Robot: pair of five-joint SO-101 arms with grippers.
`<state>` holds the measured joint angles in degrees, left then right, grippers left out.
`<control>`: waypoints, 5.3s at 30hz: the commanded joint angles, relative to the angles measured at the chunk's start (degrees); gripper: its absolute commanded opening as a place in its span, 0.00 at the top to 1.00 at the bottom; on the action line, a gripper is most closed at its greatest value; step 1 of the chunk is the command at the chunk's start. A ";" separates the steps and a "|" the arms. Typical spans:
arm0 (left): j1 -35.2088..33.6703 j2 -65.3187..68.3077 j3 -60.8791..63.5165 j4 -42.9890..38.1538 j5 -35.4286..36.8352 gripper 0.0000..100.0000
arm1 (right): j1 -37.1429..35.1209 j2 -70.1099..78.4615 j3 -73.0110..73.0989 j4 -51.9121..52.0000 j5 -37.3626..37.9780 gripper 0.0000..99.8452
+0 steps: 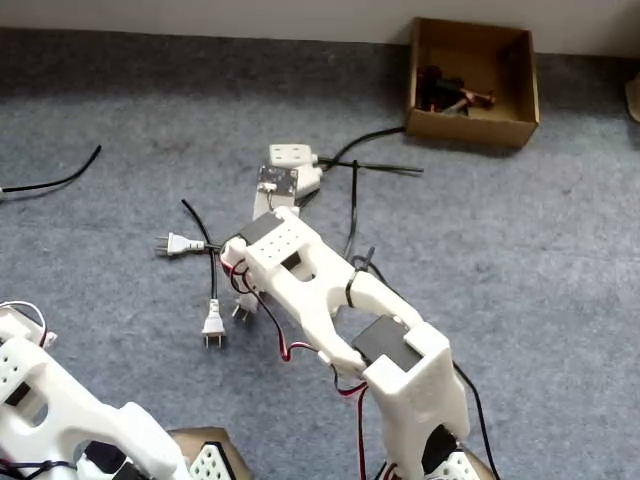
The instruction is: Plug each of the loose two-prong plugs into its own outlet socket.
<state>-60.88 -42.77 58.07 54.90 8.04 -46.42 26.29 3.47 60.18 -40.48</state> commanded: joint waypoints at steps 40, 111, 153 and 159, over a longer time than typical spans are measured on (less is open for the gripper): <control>1.19 -1.36 0.57 -1.67 0.44 0.99 | 1.19 0.84 -3.82 19.03 40.26 0.95; 1.01 -1.36 0.57 -1.67 0.44 0.99 | 2.51 10.42 -10.42 21.58 33.67 0.95; 1.27 -1.36 0.66 -1.67 0.26 0.99 | 4.44 6.81 -40.92 40.84 49.58 1.00; 1.27 -1.36 0.66 -1.49 0.26 0.99 | 5.05 1.19 -40.75 40.84 49.67 1.00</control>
<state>-60.88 -42.77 59.03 54.02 8.04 -42.73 33.85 -34.15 100.00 8.48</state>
